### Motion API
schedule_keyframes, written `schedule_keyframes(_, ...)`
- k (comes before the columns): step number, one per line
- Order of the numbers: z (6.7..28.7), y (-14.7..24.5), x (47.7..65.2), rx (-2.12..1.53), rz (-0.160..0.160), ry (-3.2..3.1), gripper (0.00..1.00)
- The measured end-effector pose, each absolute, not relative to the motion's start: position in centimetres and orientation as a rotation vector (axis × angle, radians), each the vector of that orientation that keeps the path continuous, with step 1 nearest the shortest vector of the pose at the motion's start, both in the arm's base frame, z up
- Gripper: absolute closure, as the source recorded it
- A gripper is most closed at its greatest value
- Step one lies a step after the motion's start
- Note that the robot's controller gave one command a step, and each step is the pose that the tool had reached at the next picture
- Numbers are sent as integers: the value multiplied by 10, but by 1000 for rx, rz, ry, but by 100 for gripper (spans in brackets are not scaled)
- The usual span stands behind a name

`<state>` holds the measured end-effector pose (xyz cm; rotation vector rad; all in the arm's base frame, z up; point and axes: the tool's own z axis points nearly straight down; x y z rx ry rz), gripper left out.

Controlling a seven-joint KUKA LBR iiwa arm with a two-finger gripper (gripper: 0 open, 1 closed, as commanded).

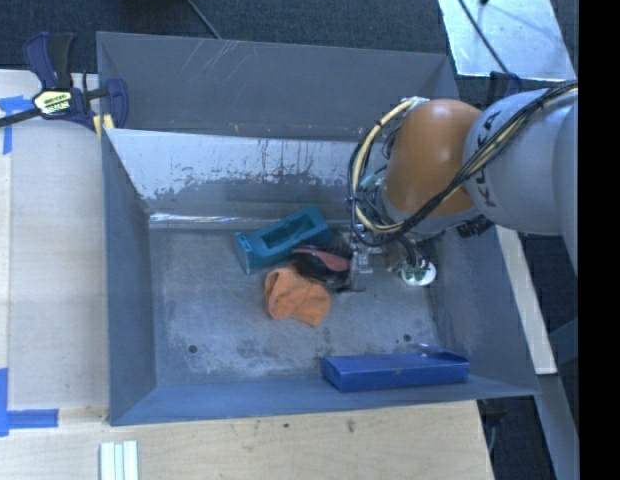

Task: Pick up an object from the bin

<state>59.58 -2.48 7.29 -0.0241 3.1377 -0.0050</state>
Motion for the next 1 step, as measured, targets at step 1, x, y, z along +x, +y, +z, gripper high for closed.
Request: schedule_keyframes(1, 73, -25, 596, -24, -5, 3138, 100)
